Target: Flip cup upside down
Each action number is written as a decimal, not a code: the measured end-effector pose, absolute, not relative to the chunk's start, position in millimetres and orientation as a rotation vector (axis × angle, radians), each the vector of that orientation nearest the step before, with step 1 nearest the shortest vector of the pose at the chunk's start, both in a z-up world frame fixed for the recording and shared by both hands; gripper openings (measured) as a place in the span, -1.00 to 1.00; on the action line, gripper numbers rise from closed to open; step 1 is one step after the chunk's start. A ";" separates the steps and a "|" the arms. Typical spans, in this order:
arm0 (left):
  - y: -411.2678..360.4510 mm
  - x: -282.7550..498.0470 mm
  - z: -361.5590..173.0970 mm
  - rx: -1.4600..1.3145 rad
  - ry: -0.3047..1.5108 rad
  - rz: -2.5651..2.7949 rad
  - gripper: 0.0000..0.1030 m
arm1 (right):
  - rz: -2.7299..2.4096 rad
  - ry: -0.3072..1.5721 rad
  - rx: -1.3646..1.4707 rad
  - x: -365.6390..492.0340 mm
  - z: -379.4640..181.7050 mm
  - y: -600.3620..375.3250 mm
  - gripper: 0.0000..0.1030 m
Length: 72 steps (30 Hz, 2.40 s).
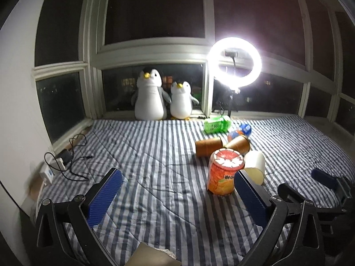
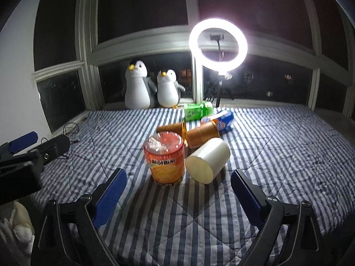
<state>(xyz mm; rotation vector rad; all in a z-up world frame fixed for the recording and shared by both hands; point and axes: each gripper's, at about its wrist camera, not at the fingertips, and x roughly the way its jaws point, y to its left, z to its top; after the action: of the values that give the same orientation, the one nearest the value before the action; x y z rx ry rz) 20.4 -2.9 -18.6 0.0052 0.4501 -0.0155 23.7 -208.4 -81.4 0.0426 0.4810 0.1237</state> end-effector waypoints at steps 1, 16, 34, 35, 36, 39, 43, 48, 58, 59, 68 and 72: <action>-2.7 19.9 -16.6 0.004 0.446 -0.016 0.99 | 0.117 0.465 0.044 19.8 -77.6 -208.6 0.84; -1.6 -11.7 10.1 -0.006 0.360 -0.006 0.99 | 0.070 0.342 0.050 -11.5 -50.1 -214.4 0.96; 5.0 -35.8 31.3 -0.007 0.238 0.032 0.99 | 0.030 0.233 0.046 -30.9 -35.6 -212.9 0.97; 5.1 -35.7 31.1 -0.008 0.238 0.033 0.99 | 0.030 0.231 0.048 -31.2 -35.6 -213.0 0.97; 5.4 -36.0 31.5 -0.008 0.237 0.032 0.99 | 0.029 0.231 0.050 -31.4 -35.7 -213.2 0.97; 4.7 -35.4 30.3 -0.007 0.238 0.032 0.99 | 0.030 0.231 0.048 -30.9 -35.9 -213.7 0.97; 4.0 -35.3 30.1 -0.003 0.241 0.030 0.99 | 0.031 0.232 0.050 -30.5 -36.5 -213.7 0.97; 3.9 -33.7 28.9 -0.003 0.242 0.030 0.99 | 0.032 0.240 0.052 -29.2 -38.8 -214.4 0.97; 4.3 -28.9 26.9 -0.004 0.256 0.027 0.99 | 0.036 0.249 0.059 -27.9 -41.0 -216.3 0.97; 4.5 -28.6 26.5 -0.004 0.257 0.027 0.99 | 0.035 0.250 0.058 -27.5 -41.6 -216.7 0.97; 3.9 -26.6 25.6 -0.004 0.262 0.026 0.99 | 0.039 0.265 0.066 -24.2 -43.2 -218.1 0.97; 3.8 -26.3 25.4 -0.004 0.261 0.026 0.99 | 0.039 0.265 0.065 -24.0 -43.5 -217.7 0.97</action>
<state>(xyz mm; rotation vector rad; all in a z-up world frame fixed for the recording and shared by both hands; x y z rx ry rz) -26.3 3.8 25.4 -0.0037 0.2607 0.0265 -24.0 -217.7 -43.5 0.0646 0.2652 0.0392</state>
